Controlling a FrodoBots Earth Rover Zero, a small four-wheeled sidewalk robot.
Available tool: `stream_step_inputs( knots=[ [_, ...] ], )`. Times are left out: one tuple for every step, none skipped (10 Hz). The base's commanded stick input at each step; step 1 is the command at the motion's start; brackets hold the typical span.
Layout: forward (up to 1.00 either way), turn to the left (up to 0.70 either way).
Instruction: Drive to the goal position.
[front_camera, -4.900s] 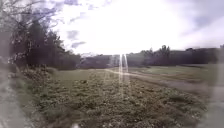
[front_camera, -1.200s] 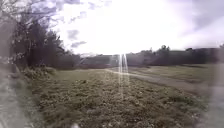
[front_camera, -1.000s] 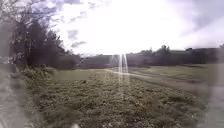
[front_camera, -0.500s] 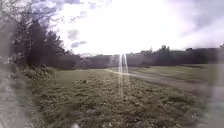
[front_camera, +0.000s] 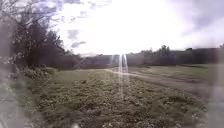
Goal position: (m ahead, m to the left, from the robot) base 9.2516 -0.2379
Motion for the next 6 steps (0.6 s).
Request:
stream_step_inputs(
  knots=[
    [0.05,0.0],
    [0.04,0.0],
    [0.05,0.0],
    [0.05,0.0],
    [0.05,0.0],
    [0.05,0.0]
  ],
)
